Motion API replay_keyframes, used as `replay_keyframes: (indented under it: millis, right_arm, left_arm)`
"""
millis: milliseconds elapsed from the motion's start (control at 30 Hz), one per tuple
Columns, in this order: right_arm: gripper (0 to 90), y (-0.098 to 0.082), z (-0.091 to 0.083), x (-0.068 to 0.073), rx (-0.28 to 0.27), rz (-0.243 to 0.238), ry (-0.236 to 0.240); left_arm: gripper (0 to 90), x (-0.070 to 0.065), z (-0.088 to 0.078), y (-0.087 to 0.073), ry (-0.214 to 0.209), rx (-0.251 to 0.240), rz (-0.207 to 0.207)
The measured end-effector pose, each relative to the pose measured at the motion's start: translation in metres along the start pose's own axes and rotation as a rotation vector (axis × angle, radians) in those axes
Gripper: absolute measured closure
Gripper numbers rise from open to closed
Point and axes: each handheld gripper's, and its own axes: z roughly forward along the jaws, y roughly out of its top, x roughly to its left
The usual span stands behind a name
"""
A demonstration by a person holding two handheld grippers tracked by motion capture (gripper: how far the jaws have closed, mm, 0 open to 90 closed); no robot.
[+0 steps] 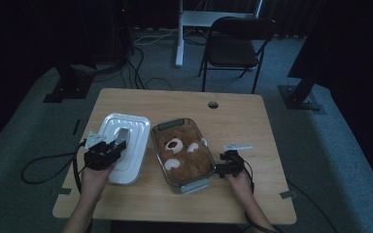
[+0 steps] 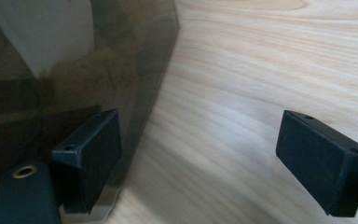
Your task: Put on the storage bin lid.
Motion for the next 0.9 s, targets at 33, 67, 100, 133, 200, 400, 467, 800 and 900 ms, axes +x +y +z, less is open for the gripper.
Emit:
replay_keyframes:
  millis: [33,67,100,133,200,400,467,800,900]
  right_arm:
    - [13.6,-0.001,0.001,0.002,0.004,-0.001,0.008]
    - [13.6,-0.001,0.002,0.004,0.006,-0.008,0.013]
    - [13.6,-0.001,0.003,0.006,0.012,-0.014,0.014]
    - [13.6,-0.001,0.004,0.009,0.016,-0.02,0.01]
    - [13.7,-0.001,0.006,0.013,0.02,-0.028,0.008]
    - [13.6,-0.001,0.012,0.026,0.032,-0.05,0.021]
    - [13.7,0.0,0.014,0.031,0.035,-0.061,0.029]
    - [13.7,0.007,0.031,0.069,0.036,-0.108,0.07]
    - [13.6,0.01,0.04,0.081,0.038,-0.125,0.1]
  left_arm:
    - [68.9,-0.002,-0.003,0.002,-0.008,-0.006,0.006]
    - [68.9,-0.003,-0.005,0.005,-0.02,-0.01,0.007]
    - [68.9,-0.005,-0.007,0.007,-0.029,-0.015,0.006]
    - [68.9,-0.006,-0.009,0.009,-0.034,-0.02,0.008]
    - [68.9,-0.009,-0.011,0.012,-0.039,-0.034,0.016]
    - [68.9,-0.022,-0.017,0.019,-0.076,-0.059,0.034]
    - [69.0,-0.026,-0.017,0.019,-0.091,-0.058,0.041]
    - [69.0,-0.043,-0.011,0.021,-0.138,-0.047,0.063]
    - [69.0,-0.047,-0.01,0.022,-0.153,-0.046,0.065]
